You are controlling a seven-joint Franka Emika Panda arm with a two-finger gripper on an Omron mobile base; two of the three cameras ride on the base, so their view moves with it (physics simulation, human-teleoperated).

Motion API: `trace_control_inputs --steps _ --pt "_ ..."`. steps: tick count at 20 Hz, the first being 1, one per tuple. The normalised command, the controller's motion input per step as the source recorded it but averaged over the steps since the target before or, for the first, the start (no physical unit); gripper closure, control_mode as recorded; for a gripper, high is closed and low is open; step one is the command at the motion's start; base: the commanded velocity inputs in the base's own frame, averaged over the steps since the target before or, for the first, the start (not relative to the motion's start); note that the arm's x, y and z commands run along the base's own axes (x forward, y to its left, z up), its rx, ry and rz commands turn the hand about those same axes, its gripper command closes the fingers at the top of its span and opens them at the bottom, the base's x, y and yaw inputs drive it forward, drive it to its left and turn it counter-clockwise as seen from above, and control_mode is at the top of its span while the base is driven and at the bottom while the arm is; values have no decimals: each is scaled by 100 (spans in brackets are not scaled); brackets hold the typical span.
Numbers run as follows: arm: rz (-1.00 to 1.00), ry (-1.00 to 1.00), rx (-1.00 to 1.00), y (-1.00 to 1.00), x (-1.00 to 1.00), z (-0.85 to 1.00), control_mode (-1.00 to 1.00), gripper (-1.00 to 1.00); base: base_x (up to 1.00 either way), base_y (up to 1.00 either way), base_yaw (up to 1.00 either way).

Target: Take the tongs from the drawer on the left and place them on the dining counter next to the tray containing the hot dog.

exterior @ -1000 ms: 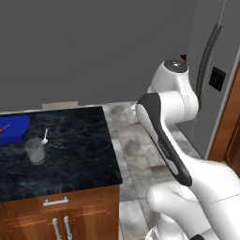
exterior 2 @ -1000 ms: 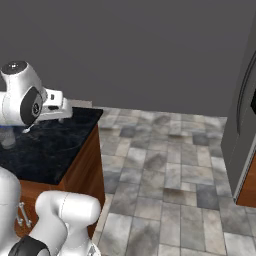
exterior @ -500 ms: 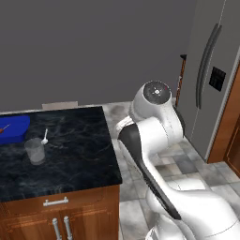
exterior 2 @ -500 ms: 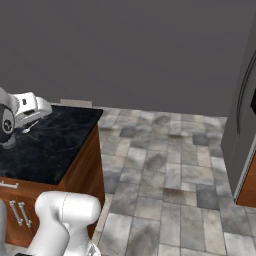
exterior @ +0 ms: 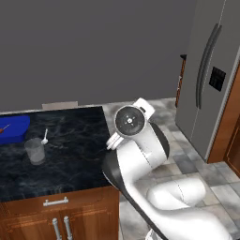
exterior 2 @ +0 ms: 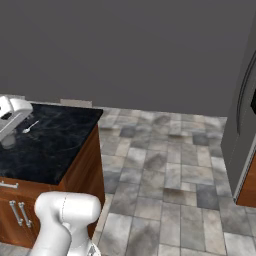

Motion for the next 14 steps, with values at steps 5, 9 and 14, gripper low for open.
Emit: trace_control_inputs --steps 5,9,14 --pt "0 -3 -25 33 -17 0 -100 -100 0 0 0" --pt "8 -1 -23 49 -12 -12 -100 -100 0 0 0" --pt "19 0 -26 62 -27 -16 -100 -100 0 0 0"
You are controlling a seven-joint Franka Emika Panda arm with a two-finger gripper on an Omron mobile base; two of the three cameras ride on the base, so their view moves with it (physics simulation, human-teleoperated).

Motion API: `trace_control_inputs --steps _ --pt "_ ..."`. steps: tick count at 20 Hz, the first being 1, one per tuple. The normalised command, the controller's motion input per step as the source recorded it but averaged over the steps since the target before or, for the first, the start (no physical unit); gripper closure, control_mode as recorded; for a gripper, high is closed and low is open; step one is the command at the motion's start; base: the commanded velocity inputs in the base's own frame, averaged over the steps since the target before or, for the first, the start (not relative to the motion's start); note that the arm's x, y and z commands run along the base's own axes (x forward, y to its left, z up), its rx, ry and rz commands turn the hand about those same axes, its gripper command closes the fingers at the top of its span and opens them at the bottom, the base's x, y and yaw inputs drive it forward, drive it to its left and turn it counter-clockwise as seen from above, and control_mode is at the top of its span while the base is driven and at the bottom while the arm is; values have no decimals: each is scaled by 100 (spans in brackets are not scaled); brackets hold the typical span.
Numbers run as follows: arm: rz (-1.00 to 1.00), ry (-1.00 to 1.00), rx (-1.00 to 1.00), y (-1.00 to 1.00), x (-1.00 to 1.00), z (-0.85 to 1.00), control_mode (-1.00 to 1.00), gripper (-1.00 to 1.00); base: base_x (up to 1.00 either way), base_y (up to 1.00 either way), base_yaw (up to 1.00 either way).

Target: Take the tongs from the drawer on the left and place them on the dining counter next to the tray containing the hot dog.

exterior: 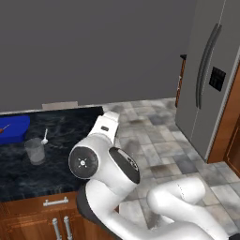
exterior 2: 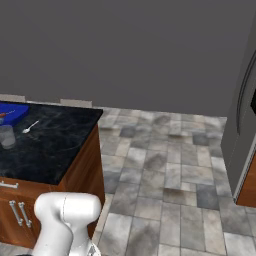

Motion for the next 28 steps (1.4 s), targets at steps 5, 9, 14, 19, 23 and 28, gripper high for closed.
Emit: trace_control_inputs --steps 5,9,14,19,23,28 --pt "23 1 -23 47 -15 -58 -100 -100 0 0 0" --pt "24 0 -17 47 -18 -76 -100 -100 0 0 0" --pt "22 0 -18 49 -14 -70 -100 -100 0 0 0" --pt "19 0 -10 56 -11 -68 -100 -100 0 0 0" --pt "15 0 -3 45 0 -49 -100 -100 0 0 0" --pt "10 0 0 37 0 -31 -100 -100 0 0 0"
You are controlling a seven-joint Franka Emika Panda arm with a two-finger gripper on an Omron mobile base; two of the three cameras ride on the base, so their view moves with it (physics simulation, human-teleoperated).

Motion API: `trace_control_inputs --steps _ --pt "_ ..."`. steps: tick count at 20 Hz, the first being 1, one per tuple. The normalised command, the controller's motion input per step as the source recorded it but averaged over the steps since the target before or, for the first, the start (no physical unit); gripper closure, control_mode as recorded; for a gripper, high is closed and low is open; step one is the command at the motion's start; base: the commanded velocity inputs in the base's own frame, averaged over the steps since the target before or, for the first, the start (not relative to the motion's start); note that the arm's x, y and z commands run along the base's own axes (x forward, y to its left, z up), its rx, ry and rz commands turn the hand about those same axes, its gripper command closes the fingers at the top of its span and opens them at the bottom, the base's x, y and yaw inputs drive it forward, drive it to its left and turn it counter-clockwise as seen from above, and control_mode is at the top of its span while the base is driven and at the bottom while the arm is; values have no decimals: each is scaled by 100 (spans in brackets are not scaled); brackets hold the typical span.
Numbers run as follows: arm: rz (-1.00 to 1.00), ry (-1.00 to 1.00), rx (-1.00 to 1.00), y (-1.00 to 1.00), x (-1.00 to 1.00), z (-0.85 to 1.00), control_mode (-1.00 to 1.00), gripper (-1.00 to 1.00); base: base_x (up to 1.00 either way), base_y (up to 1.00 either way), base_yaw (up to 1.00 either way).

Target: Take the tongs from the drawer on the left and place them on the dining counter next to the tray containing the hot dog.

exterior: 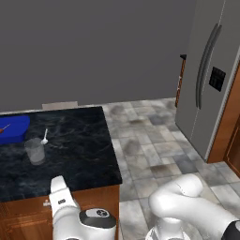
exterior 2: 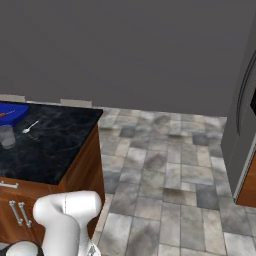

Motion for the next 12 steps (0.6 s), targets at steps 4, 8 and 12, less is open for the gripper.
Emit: trace_control_inputs --steps 4,8,12 --pt "5 0 0 14 0 -32 -100 -100 0 0 0" --pt "0 0 0 -6 0 -49 -100 -100 0 0 0" --pt "-6 0 0 -7 1 -62 -100 -100 0 0 0"
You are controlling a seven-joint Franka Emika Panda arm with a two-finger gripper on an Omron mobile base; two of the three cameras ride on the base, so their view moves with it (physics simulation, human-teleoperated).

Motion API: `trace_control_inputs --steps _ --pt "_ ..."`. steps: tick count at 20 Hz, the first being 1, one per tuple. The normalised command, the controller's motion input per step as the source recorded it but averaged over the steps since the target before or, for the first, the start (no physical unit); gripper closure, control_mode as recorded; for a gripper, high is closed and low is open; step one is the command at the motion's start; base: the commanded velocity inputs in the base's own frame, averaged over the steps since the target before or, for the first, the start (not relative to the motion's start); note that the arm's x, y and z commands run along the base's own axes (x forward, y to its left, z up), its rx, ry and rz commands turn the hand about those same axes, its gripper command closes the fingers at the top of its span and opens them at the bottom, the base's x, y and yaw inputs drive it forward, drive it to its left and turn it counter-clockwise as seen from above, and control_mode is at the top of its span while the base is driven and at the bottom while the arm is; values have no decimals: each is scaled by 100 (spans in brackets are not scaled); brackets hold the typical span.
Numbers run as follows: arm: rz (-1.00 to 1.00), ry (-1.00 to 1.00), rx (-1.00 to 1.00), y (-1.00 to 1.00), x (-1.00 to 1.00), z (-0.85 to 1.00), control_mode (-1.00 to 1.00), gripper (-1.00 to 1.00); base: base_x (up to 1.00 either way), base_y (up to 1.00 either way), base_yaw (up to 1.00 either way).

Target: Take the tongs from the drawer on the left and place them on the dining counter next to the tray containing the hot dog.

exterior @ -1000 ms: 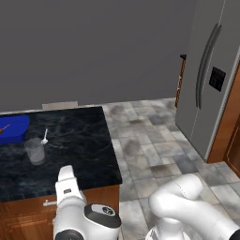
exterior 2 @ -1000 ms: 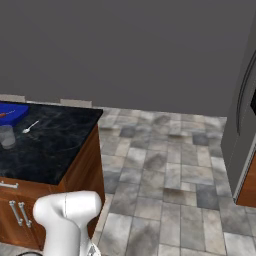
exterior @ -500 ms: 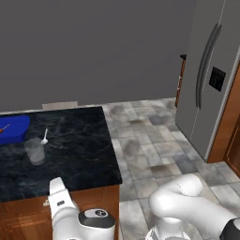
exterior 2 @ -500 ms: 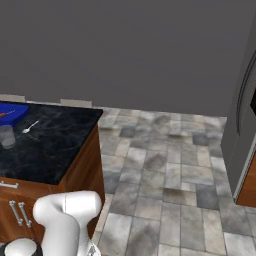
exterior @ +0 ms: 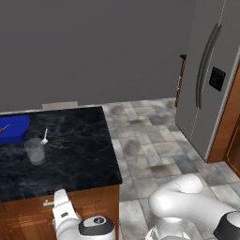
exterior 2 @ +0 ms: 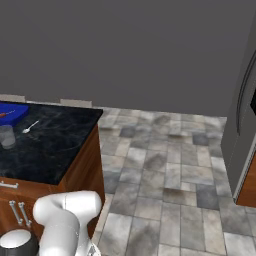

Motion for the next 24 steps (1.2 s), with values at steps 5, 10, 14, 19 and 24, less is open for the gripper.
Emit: trace_control_inputs --steps 5,10,14,19,24 --pt "-8 0 0 0 1 -47 -100 -100 0 0 0" --pt "-12 0 0 0 10 -37 -100 -100 0 0 0" --pt "-15 0 0 4 30 -17 -100 -100 0 0 0" --pt "-7 0 0 7 17 -7 -100 -100 0 0 0" --pt "0 0 0 8 0 -6 -100 -100 0 0 0"
